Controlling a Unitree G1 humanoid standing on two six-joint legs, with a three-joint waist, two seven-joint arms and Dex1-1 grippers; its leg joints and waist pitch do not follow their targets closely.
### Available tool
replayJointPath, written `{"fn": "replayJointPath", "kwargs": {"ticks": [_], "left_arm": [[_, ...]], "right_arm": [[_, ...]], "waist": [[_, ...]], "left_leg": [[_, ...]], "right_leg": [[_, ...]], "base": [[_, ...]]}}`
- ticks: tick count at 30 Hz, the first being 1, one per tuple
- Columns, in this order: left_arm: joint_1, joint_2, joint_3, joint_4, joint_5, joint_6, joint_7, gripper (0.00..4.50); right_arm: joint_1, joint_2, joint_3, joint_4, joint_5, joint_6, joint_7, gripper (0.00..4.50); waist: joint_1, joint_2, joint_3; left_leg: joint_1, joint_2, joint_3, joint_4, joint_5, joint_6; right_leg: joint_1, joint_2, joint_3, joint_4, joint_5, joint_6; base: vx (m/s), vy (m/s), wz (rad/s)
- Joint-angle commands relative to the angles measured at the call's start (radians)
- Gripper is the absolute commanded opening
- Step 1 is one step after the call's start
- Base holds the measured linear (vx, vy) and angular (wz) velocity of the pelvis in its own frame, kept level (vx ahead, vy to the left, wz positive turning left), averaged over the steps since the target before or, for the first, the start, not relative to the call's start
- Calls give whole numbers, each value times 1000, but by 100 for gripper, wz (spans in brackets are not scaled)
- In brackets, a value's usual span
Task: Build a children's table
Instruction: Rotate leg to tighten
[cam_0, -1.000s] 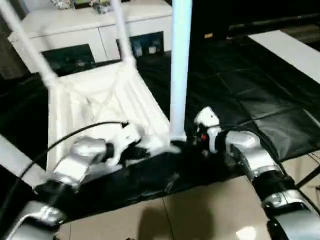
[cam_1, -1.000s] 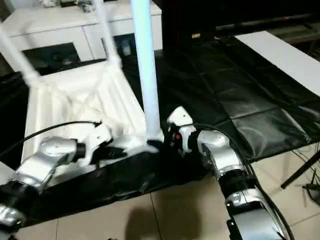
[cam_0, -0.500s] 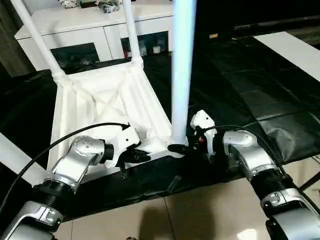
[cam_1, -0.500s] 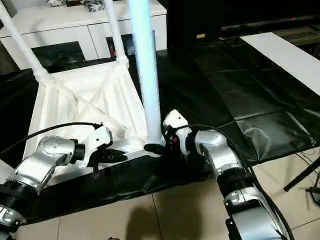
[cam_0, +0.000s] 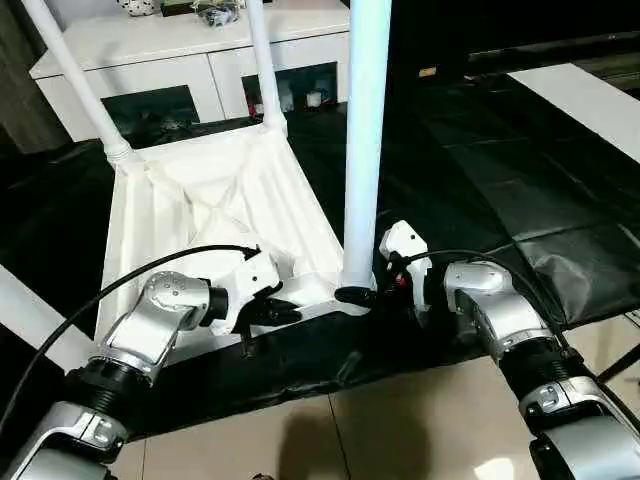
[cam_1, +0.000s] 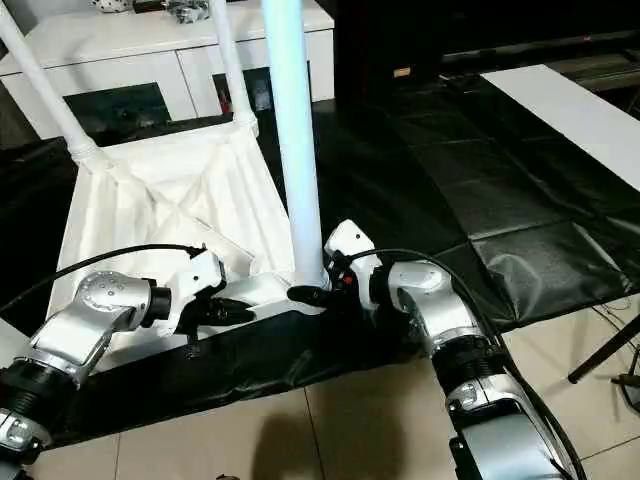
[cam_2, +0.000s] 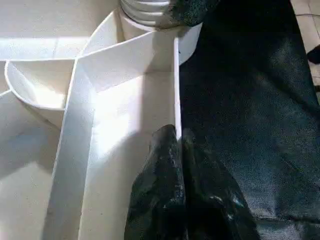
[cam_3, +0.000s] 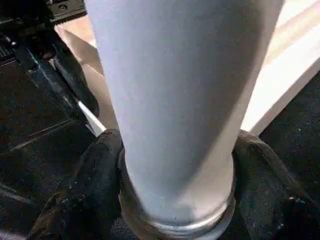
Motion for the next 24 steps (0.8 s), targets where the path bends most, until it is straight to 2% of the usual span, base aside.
{"fn": "replayJointPath", "kwargs": {"ticks": [1, 2, 3, 4, 5, 6, 7, 8, 9, 10, 11, 12, 13, 14, 15, 16, 17, 18, 19, 20, 22, 23, 24], "left_arm": [[0, -31, -24, 14, 10, 32, 20, 0], [-10, -51, -17, 31, 19, 46, 65, 0], [-19, -68, -11, 45, 28, 57, 104, 0], [-47, -127, 17, 83, 36, 111, 219, 0], [-81, -190, 51, 126, 39, 148, 342, 0], [-81, -190, 51, 126, 39, 148, 342, 0], [-102, -229, 73, 152, 38, 169, 415, 0], [-128, -266, 85, 184, 46, 172, 487, 0], [-128, -266, 85, 184, 46, 172, 487, 0], [-163, -305, 90, 240, 68, 147, 576, 0], [-163, -305, 90, 240, 68, 147, 576, 0], [-181, -320, 87, 272, 82, 127, 614, 0], [-190, -326, 81, 290, 91, 116, 626, 0], [-197, -332, 80, 304, 97, 111, 634, 0], [-197, -331, 77, 304, 101, 112, 627, 0], [-200, -334, 79, 309, 105, 116, 628, 0], [-200, -332, 78, 308, 107, 119, 622, 0], [-197, -326, 75, 307, 109, 122, 611, 0], [-193, -318, 68, 301, 109, 120, 593, 0], [-193, -318, 68, 301, 109, 120, 593, 0], [-185, -301, 61, 298, 110, 85, 576, 0], [-179, -291, 53, 294, 112, 50, 558, 0], [-179, -291, 53, 294, 112, 50, 558, 0]], "right_arm": [[-15, 17, -37, 48, -13, 30, -101, 274], [-17, 29, -40, 62, -23, 41, -146, 274], [-18, 39, -41, 72, -31, 48, -181, 274], [-23, 75, -53, 96, -45, 80, -287, 274], [-30, 115, -68, 122, -56, 121, -405, 273], [-30, 115, -68, 122, -56, 121, -405, 273], [-36, 141, -78, 138, -61, 146, -477, 272], [-47, 174, -100, 161, -56, 164, -564, 272], [-47, 174, -100, 161, -56, 164, -564, 272], [-74, 223, -156, 208, -25, 170, -714, 272], [-74, 223, -156, 208, -25, 170, -714, 272], [-95, 251, -192, 242, -3, 163, -807, 272], [-115, 267, -204, 267, 0, 137, -859, 272], [-131, 279, -212, 286, -3, 118, -893, 272], [-144, 288, -210, 298, 0, 111, -869, 272], [-155, 297, -216, 308, -3, 111, -857, 272], [-157, 300, -208, 306, -13, 101, -840, 307], [-156, 304, -197, 292, -27, 84, -813, 307], [-149, 304, -196, 273, -28, 77, -798, 342], [-149, 304, -196, 273, -28, 77, -798, 344], [-143, 291, -187, 255, -39, 59, -782, 364], [-140, 279, -182, 249, -44, 46, -769, 377], [-140, 279, -182, 249, -44, 46, -769, 385]], "waist": [[-3, -17, -63], [-4, -13, -60], [-8, -14, -59], [-11, -15, -58], [-14, -12, -55], [-17, -14, -53], [-17, -17, -54], [-19, -15, -51], [-19, -15, -53], [-20, -5, -55], [-24, -9, -54], [-24, -4, -56], [-30, -8, -55], [-27, 0, -56], [-29, -3, -56], [-30, -3, -57], [-31, -3, -56], [-29, -7, -57], [-29, -6, -59], [-28, -6, -59], [-30, -13, -59], [-32, -10, -60], [-33, -8, -62]], "left_leg": [[21, 28, -11, -79, -296, 27], [20, 27, -12, -80, -300, 21], [22, 27, -10, -81, -308, 14], [24, 25, -13, -84, -331, 3], [27, 24, -13, -84, -347, -12], [31, 22, -12, -85, -362, -20], [35, 21, -14, -85, -385, -29], [34, 19, -17, -86, -404, -33], [34, 18, -19, -85, -407, -32], [29, 17, -22, -87, -408, -31], [30, 16, -20, -87, -412, -30], [33, 16, -23, -87, -422, -34], [29, 14, -24, -88, -431, -34], [31, 14, -24, -88, -444, -31], [30, 15, -23, -88, -450, -29], [25, 15, -26, -90, -448, -27], [22, 15, -25, -90, -446, -24], [23, 17, -24, -90, -441, -21], [21, 17, -24, -90, -428, -18], [21, 17, -24, -90, -423, -15], [13, 16, -24, -91, -409, -3], [8, 16, -26, -91, -391, -1], [9, 17, -26, -90, -382, 0]], "right_leg": [[39, -22, 15, -59, -208, -261], [37, -23, 17, -60, -221, -259], [35, -21, 18, -61, -232, -257], [36, -21, 17, -65, -269, -246], [32, -21, 19, -68, -297, -239], [29, -20, 19, -73, -324, -231], [28, -21, 18, -78, -371, -213], [25, -23, 18, -86, -414, -193], [26, -23, 17, -87, -418, -187], [28, -24, 16, -85, -405, -178], [23, -23, 16, -91, -403, -174], [23, -23, 15, -90, -402, -172], [23, -22, 13, -91, -407, -170], [23, -22, 11, -93, -409, -165], [20, -23, 12, -95, -407, -164], [26, -23, 10, -91, -391, -167], [28, -23, 10, -90, -383, -167], [27, -23, 10, -89, -365, -170], [30, -22, 10, -86, -344, -176], [30, -23, 11, -86, -333, -179], [36, -24, 10, -83, -318, -184], [41, -26, 9, -80, -310, -183], [39, -26, 9, -80, -298, -185]], "base": [[0, 0, 0], [0, 0, 0], [0, 0, 0], [0, 0, 0], [0, 0, 0], [0, 0, 0], [0, 0, 0], [0, 0, 0], [0, 0, 0], [0, 0, 0], [0, 0, 0], [0, 0, 0], [0, 0, 0], [0, 0, 0], [0, 0, 0], [0, 0, 0], [0, 0, 0], [0, 0, 0], [0, 0, 0], [0, 0, 0], [0, 0, 0], [0, 0, 0], [0, 0, 0]]}}
